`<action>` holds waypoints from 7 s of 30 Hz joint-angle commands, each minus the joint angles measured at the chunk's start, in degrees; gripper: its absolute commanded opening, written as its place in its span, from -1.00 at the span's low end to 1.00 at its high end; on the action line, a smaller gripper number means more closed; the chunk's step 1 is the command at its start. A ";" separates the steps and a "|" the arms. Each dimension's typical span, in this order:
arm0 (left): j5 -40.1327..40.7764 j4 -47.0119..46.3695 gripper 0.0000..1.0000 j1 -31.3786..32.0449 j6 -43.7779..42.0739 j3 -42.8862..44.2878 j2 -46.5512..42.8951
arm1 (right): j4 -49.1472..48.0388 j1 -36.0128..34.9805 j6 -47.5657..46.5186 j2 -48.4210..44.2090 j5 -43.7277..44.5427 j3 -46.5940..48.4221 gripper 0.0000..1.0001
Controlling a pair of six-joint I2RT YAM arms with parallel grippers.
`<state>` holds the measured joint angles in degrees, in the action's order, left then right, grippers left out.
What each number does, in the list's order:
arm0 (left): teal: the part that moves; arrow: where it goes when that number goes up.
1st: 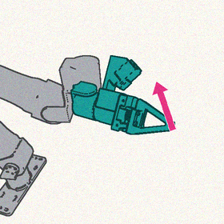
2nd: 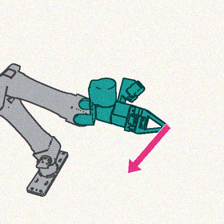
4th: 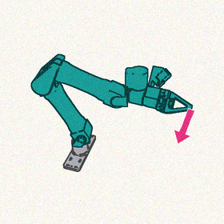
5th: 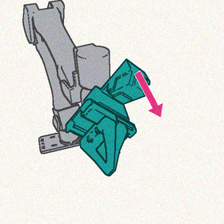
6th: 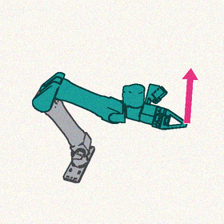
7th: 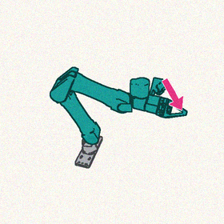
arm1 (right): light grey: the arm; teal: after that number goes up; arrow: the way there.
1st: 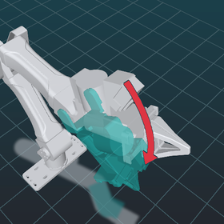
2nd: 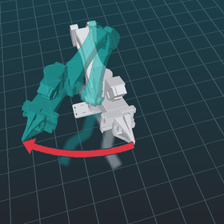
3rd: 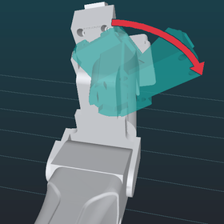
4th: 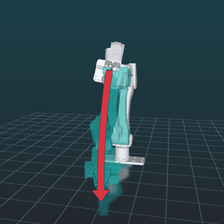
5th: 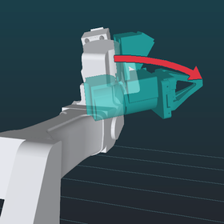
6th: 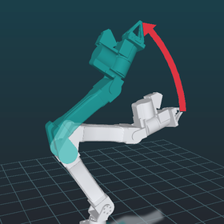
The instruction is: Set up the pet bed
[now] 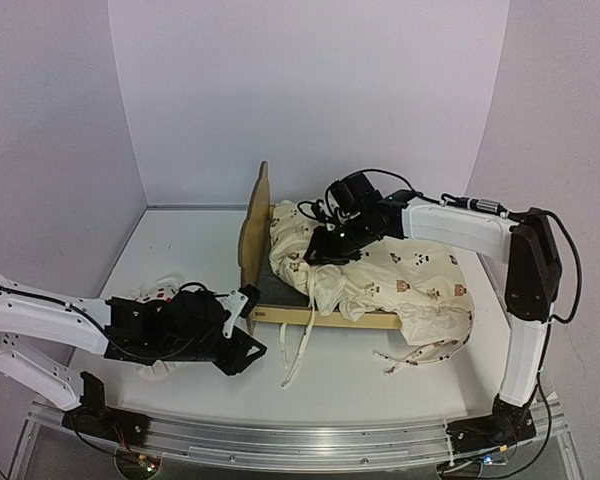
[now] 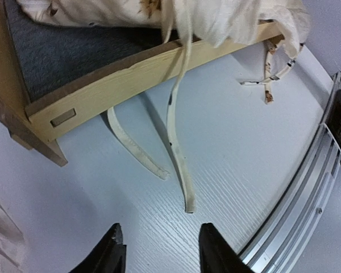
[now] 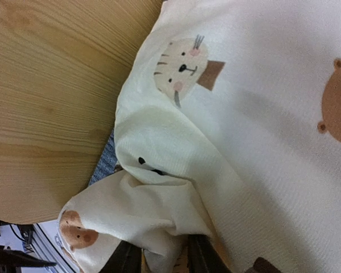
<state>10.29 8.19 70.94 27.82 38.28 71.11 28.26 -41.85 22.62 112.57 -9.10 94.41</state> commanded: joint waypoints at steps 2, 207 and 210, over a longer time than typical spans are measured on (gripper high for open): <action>2.73 -0.77 0.06 0.20 2.57 3.59 7.84 | -0.75 -0.08 -1.07 -3.89 1.56 -0.01 -0.29; -3.73 2.10 -1.00 7.26 1.10 6.69 25.98 | -90.43 -23.55 17.71 6.58 43.57 -53.45 -0.26; -3.66 2.13 -1.00 7.21 1.27 6.45 25.69 | -90.65 -23.44 17.44 7.03 43.43 -53.19 -0.45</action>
<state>6.79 9.81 78.11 28.37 46.27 96.88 -59.25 -65.60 40.76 118.38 32.07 40.10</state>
